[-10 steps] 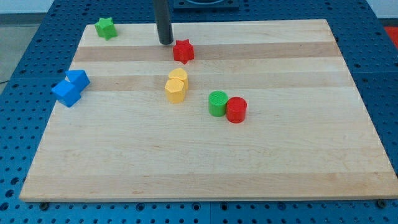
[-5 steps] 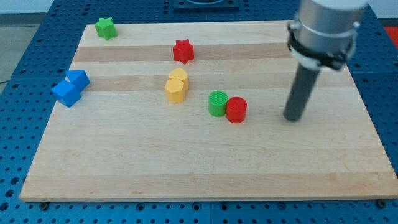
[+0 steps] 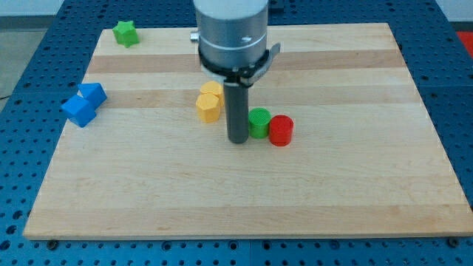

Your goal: Separate the green circle from the red circle

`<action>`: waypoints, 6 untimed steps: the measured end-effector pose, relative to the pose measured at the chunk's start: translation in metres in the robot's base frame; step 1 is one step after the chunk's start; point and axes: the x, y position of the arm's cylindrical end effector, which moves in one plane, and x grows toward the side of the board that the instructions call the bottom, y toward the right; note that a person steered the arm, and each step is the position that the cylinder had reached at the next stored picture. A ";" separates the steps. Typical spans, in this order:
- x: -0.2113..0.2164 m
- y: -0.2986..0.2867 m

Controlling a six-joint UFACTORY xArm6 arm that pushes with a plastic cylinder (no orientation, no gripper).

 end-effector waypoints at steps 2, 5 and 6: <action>-0.032 0.023; -0.060 0.117; -0.081 0.128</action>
